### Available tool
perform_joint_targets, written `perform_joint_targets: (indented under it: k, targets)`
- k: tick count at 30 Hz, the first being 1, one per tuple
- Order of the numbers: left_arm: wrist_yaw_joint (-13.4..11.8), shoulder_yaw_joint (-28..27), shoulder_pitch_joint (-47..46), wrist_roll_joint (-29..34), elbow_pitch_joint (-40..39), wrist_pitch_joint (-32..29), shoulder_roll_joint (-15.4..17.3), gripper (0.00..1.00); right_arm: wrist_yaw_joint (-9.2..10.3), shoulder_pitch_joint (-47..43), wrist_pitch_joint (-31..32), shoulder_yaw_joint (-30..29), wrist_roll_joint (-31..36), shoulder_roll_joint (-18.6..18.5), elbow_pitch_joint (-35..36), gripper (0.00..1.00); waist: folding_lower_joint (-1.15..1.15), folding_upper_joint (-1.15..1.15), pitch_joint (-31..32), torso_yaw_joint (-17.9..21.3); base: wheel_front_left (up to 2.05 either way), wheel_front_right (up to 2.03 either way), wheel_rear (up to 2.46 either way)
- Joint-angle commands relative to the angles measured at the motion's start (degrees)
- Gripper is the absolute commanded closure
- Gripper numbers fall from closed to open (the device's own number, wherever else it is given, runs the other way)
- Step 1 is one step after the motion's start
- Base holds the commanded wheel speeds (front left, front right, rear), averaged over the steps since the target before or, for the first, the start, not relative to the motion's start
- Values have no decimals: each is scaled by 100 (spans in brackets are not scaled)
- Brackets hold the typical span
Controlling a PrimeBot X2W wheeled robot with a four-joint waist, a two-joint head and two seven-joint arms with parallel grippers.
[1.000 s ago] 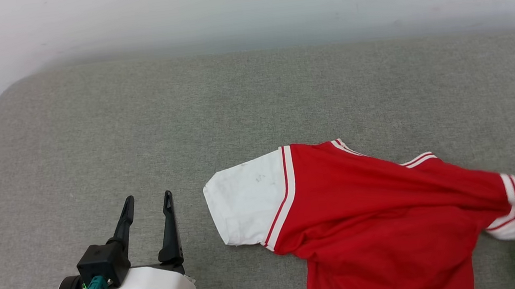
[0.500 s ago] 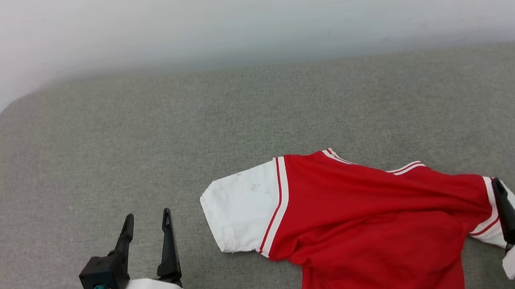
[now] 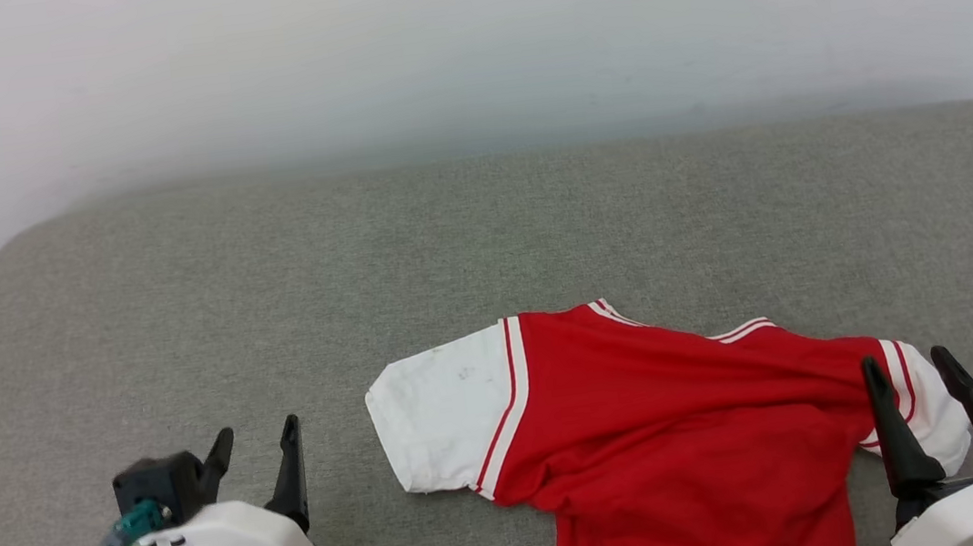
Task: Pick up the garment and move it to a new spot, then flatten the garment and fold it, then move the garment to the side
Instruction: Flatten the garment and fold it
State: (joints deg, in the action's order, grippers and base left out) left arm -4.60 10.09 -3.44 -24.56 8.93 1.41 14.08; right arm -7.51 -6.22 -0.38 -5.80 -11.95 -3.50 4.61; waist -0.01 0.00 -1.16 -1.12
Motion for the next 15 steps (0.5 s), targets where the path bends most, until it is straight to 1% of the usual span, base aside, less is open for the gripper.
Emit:
perform_joint_targets:
  k: [1, 6, 9, 10, 15]
  targets:
    - [49, -23, -248, -88, -70, -263, 78, 0, 4, -75, 16, 53, -10, 34, 150, 0, 1, 0, -112, 110, 0, 0, 0]
    - [234, 57, -818, -378, -72, -1404, 338, 0, 4, -1, 104, 225, -42, 64, 407, 0, 1, 0, -453, 360, 0, 0, 0]
    - [360, 163, -1187, -519, -5, -2093, 476, 0, 4, 113, 96, 317, -63, 67, 419, 0, 1, 0, -684, 496, 0, 0, 0]
    - [360, 163, -1187, -519, -5, -2093, 476, 0, 4, 113, 96, 317, -63, 67, 419, 0, 1, 0, -684, 496, 0, 0, 0]
    - [566, 431, -1689, -652, 122, -3075, 642, 0, 4, 310, -7, 400, -184, 67, 312, 0, 1, 0, -1062, 695, 0, 0, 0]
